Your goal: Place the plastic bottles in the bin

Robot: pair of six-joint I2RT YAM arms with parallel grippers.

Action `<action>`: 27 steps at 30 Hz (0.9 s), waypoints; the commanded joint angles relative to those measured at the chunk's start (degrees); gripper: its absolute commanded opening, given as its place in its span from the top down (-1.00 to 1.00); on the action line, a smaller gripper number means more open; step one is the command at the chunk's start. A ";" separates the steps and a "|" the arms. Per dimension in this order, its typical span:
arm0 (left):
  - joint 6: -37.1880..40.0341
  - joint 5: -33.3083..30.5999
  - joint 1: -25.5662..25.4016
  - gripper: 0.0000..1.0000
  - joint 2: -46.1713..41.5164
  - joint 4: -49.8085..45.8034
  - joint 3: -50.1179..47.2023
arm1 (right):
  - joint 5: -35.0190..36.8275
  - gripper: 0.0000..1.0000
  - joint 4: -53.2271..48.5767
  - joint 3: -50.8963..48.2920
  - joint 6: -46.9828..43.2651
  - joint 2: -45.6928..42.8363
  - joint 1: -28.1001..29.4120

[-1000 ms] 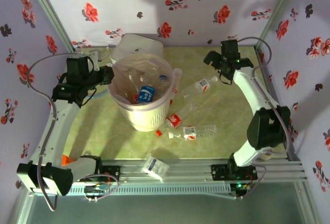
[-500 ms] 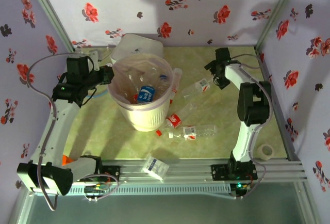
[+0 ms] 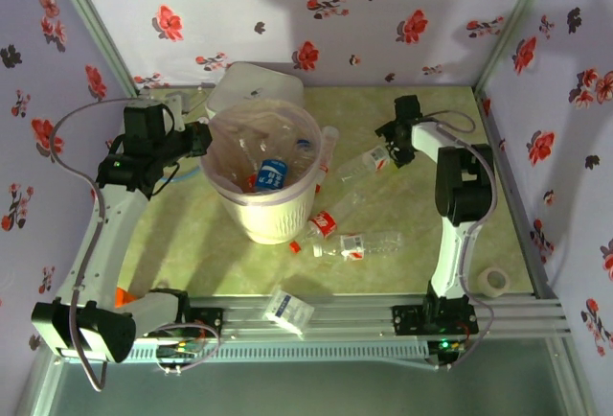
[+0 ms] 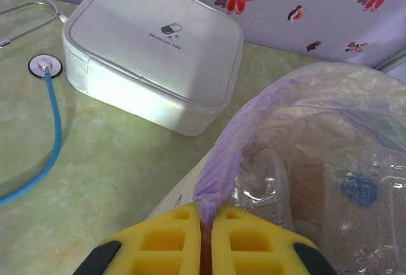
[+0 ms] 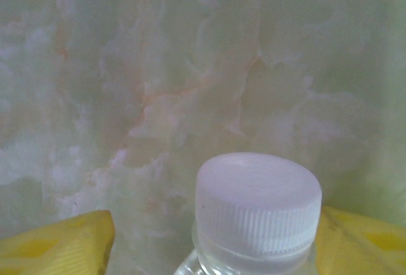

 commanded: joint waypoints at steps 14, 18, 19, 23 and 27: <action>-1.52 0.20 -0.22 0.93 0.49 -1.89 -0.06 | 11.26 0.25 -6.42 -1.46 -12.07 -18.98 -0.40; -1.88 0.20 -0.23 0.93 0.34 -1.60 -0.23 | 11.61 0.13 -6.73 -1.96 -14.41 -22.33 -0.54; -2.05 0.15 -0.21 0.94 0.27 -1.44 -0.38 | 10.96 0.02 -7.46 -1.92 -14.51 -22.11 -0.67; -2.40 0.20 -0.23 0.93 -0.36 -0.98 -1.10 | 8.20 -0.59 -8.69 -3.18 -13.64 -18.91 -0.22; -1.91 0.08 -0.22 0.93 -0.65 -1.87 -0.94 | 5.79 -0.96 -5.09 -4.76 -11.20 -14.79 1.10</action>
